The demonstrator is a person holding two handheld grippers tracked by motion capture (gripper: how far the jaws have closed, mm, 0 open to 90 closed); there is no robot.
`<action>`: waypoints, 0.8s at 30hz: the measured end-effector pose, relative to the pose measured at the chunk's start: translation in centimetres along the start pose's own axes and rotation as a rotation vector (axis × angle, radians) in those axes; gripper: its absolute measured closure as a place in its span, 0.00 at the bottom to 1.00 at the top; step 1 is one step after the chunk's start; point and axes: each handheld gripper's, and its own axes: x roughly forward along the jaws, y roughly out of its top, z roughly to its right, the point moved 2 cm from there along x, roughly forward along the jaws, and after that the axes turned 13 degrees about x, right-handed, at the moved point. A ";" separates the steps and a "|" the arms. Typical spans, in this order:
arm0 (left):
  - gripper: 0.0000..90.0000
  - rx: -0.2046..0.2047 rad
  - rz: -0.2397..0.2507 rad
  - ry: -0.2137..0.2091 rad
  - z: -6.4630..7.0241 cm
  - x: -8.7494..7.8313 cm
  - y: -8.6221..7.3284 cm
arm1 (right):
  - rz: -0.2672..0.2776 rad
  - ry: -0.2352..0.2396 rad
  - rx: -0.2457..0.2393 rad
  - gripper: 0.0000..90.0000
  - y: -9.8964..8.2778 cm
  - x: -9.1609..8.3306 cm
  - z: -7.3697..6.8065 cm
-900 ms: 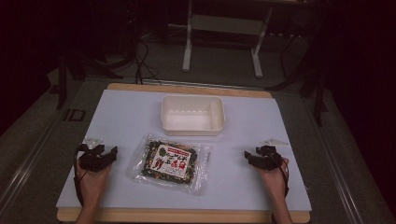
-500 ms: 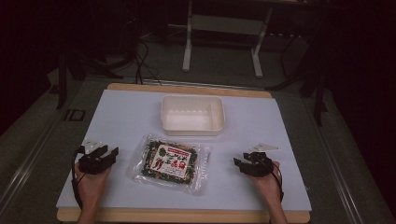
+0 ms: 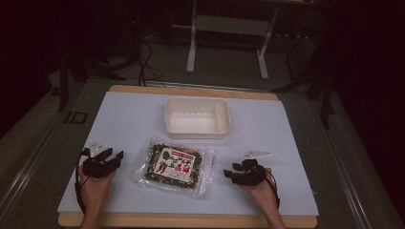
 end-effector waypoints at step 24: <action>0.56 0.001 0.000 0.052 -0.3 -0.2 0.0 | -0.101 0.130 -0.055 0.34 -0.5 2.1 -4.0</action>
